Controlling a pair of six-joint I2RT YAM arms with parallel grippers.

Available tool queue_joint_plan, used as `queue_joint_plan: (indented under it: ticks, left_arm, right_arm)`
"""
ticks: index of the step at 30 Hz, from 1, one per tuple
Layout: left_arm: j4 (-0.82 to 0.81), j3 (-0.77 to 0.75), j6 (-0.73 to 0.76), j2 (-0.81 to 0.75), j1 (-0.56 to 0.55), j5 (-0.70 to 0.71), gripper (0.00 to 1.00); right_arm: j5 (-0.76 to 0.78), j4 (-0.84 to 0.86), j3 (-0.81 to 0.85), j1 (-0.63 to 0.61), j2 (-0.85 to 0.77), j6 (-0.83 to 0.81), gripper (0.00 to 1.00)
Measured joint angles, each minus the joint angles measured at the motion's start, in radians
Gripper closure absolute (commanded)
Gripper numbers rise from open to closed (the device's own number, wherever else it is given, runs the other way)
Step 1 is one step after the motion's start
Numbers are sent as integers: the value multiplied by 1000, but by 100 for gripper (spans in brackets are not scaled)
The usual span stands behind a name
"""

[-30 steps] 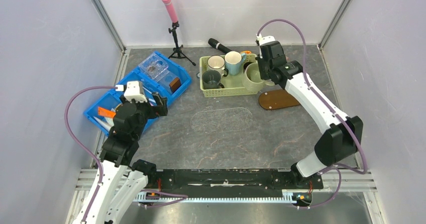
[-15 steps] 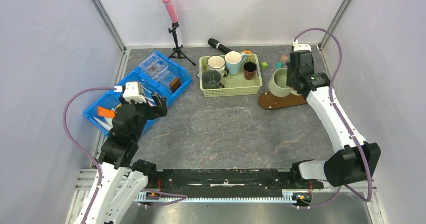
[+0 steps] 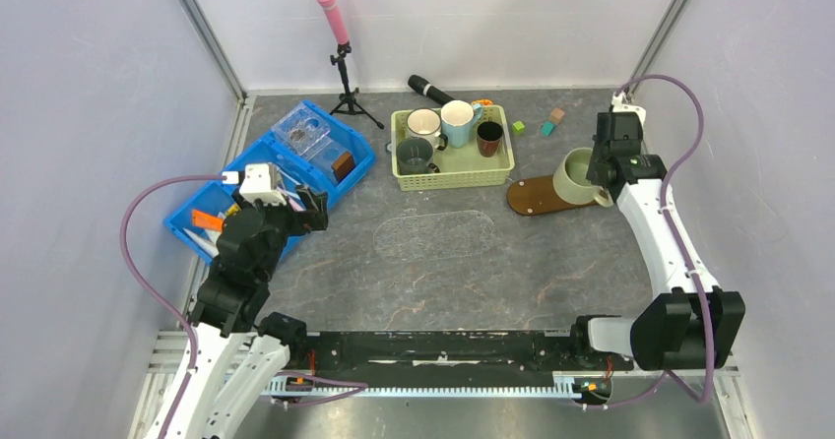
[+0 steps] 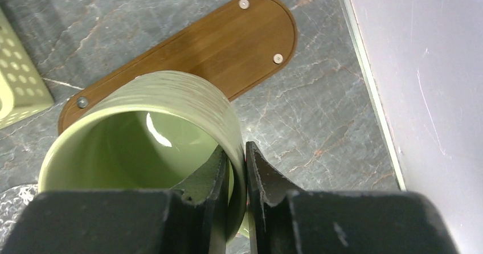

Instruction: Prepare toiletry sets of a toothbrush and toothpaste on the tray

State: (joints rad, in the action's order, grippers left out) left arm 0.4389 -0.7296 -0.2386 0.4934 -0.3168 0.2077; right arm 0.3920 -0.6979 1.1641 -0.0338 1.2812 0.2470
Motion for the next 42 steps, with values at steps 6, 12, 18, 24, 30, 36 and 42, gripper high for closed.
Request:
queue_joint_plan:
  ticks: [6, 12, 18, 24, 30, 36, 42]
  left_arm:
    - [0, 0, 0, -12, -16, 4, 0]
    - [0, 0, 0, -25, -29, 23, 0]
    - [0, 0, 0, -31, -39, 29, 0]
    - [0, 0, 0, -32, -41, 34, 0]
    - [0, 0, 0, -32, -47, 48, 0]
    - [0, 0, 0, -37, -54, 53, 0]
    - [0, 0, 0, -37, -56, 54, 0]
  right_arm:
    - [-23, 1, -23, 87, -5, 24, 100]
    - [-41, 7, -40, 149, -5, 48, 100]
    - [-58, 38, -79, 187, -6, 68, 100]
    - [-77, 69, -119, 227, -6, 94, 100]
    - [-117, 130, -163, 298, -5, 135, 100]
    - [-122, 198, -164, 349, 32, 163, 100]
    - [-101, 231, -133, 350, 134, 167, 100]
